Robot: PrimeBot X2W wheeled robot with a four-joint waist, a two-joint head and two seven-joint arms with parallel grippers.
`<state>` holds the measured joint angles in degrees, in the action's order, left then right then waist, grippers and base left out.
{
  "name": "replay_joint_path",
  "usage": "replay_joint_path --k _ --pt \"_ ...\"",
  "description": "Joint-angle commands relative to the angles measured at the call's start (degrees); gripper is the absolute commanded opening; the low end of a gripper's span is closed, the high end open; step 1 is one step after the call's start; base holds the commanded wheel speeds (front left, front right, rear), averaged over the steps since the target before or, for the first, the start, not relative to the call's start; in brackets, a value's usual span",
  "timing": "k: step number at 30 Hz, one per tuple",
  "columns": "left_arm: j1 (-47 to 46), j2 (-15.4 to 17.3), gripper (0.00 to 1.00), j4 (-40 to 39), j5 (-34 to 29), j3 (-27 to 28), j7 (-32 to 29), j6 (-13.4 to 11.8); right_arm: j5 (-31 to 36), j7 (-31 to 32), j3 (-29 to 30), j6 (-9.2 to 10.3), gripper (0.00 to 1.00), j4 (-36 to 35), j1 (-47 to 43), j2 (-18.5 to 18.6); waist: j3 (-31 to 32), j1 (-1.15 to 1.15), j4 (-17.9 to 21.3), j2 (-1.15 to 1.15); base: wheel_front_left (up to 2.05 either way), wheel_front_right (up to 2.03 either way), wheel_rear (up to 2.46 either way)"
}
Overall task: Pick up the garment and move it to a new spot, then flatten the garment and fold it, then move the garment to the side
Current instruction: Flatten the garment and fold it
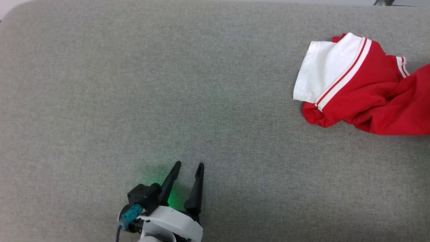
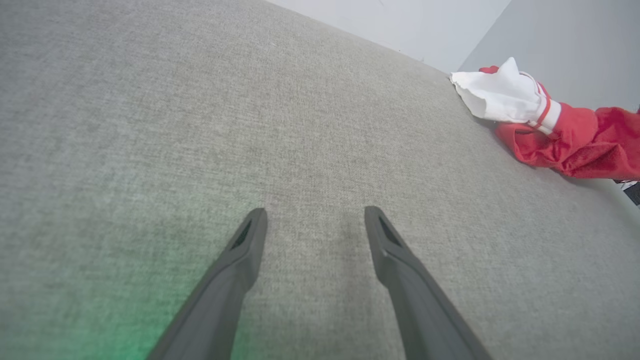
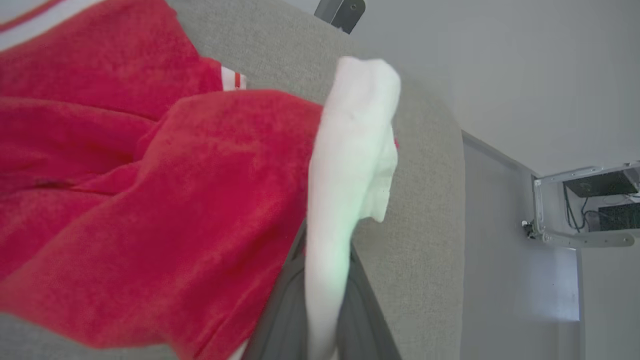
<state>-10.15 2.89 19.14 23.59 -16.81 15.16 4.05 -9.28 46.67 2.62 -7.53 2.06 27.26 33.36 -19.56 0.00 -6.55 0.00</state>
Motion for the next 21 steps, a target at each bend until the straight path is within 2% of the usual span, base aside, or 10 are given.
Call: replay_joint_path --k 1,8,9,10,11,16,21 --pt "0.0 0.0 1.0 0.4 -0.4 -0.1 0.0 0.3 1.0 -0.4 1.3 0.08 0.0 -0.2 -1.1 -0.9 -0.2 0.0 0.2 0.0 0.0 0.0 0.0" --pt "-0.6 0.0 1.0 1.1 -0.8 -0.4 -0.1 0.5 6.4 -4.6 6.2 0.08 0.0 2.5 -2.3 -7.2 -0.2 0.0 0.6 0.0 0.0 0.0 0.0" --pt "-0.7 0.0 1.0 1.2 -0.9 -0.4 -0.1 0.5 7.1 -5.4 6.8 0.08 0.15 2.9 -1.8 -8.0 -0.2 0.0 0.7 0.0 0.0 0.0 0.0" --pt "-0.8 0.0 1.0 1.3 -1.1 -0.5 -0.1 0.5 8.0 -6.5 7.5 0.08 0.52 3.3 -1.4 -8.5 -0.1 0.0 0.8 0.0 0.0 0.0 0.0" --pt "-0.8 0.1 1.0 1.3 -1.2 -0.4 -0.1 0.6 8.5 -7.4 8.0 0.08 1.0 3.7 -1.3 -9.2 0.0 0.0 0.9 0.0 0.0 0.0 0.0" --pt "-1.2 1.6 1.0 0.6 -1.5 0.4 0.0 0.6 9.5 -11.9 10.7 0.08 1.0 3.4 -3.1 -11.8 1.2 0.0 2.4 0.0 0.0 0.0 0.0" --pt "-2.6 4.0 1.0 -2.3 -1.2 0.9 -1.3 1.1 5.2 -17.4 11.2 0.08 1.0 -0.2 -6.0 -15.6 2.7 0.0 4.9 0.0 0.0 0.0 0.0"
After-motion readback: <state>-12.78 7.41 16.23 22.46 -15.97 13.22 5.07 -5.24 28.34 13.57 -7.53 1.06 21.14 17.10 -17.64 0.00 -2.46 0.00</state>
